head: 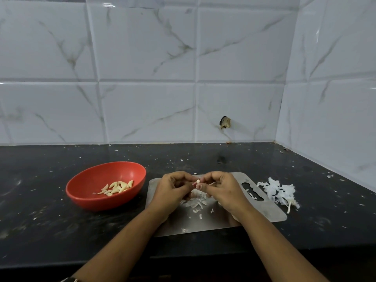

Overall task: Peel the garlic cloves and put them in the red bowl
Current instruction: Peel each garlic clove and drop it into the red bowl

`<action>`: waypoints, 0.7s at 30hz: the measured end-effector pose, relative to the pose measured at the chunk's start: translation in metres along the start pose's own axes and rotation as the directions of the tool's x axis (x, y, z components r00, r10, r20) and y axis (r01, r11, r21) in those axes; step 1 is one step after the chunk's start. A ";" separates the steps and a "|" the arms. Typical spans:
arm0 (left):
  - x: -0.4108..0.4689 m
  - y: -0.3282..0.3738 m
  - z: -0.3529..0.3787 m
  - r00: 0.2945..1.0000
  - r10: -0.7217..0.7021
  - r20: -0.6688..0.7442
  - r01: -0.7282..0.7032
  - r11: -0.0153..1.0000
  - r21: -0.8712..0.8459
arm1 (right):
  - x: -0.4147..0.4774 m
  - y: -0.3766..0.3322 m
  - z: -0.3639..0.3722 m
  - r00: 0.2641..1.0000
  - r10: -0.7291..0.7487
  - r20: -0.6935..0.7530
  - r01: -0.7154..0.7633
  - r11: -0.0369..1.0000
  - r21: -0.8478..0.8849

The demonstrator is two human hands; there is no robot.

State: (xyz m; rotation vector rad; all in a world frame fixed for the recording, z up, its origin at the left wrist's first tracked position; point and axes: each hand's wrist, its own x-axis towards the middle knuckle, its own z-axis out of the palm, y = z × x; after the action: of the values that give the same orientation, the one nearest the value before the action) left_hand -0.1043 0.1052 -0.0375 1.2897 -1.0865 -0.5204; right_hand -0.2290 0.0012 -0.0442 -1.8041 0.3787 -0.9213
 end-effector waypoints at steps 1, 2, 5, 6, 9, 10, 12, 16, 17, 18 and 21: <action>0.000 0.000 0.000 1.000 -0.003 0.002 0.003 1.000 0.006 | 0.001 0.001 0.000 1.000 0.001 0.001 -0.001 1.000 -0.013; 0.001 -0.001 0.000 1.000 -0.007 0.002 0.007 1.000 0.009 | 0.001 0.002 0.000 1.000 0.005 0.007 -0.004 0.999 -0.032; 0.003 -0.004 -0.001 1.000 -0.028 0.004 0.028 1.000 0.005 | 0.002 0.006 0.000 0.998 0.022 0.053 -0.019 0.997 -0.072; 0.004 -0.005 -0.002 0.999 -0.036 0.003 0.036 0.999 -0.003 | 0.002 0.006 0.001 0.997 0.027 0.067 -0.022 0.997 -0.080; 0.004 -0.006 -0.004 0.999 -0.052 0.009 0.052 0.999 -0.002 | 0.001 0.005 0.001 0.995 0.031 0.096 -0.021 0.994 -0.106; 0.004 -0.007 -0.003 0.998 -0.054 0.012 0.054 0.999 -0.003 | 0.000 0.005 0.001 0.995 0.028 0.100 -0.016 0.993 -0.116; 0.005 -0.007 -0.004 0.998 -0.062 0.009 0.062 0.998 -0.013 | 0.000 0.005 0.001 0.995 0.019 0.101 -0.005 0.991 -0.137; 0.005 -0.007 -0.004 0.998 -0.071 0.004 0.071 0.997 -0.020 | 0.001 0.004 0.001 0.994 0.034 0.103 -0.019 0.989 -0.148; 0.005 -0.007 -0.004 0.998 -0.069 0.001 0.069 0.997 -0.018 | 0.001 0.004 0.002 0.994 0.038 0.106 -0.022 0.989 -0.149; 0.005 -0.007 -0.004 0.998 -0.067 -0.003 0.067 0.998 -0.015 | 0.001 0.004 0.002 0.993 0.041 0.107 -0.024 0.988 -0.152; 0.004 -0.007 -0.003 0.998 -0.061 -0.014 0.061 0.998 -0.010 | 0.000 0.003 0.003 0.994 0.044 0.104 -0.028 0.988 -0.152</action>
State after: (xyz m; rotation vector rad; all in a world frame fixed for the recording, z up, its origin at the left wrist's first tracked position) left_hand -0.0982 0.1011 -0.0426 1.3200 -1.0340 -0.5603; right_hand -0.2265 0.0015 -0.0474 -1.9685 0.4207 -0.7849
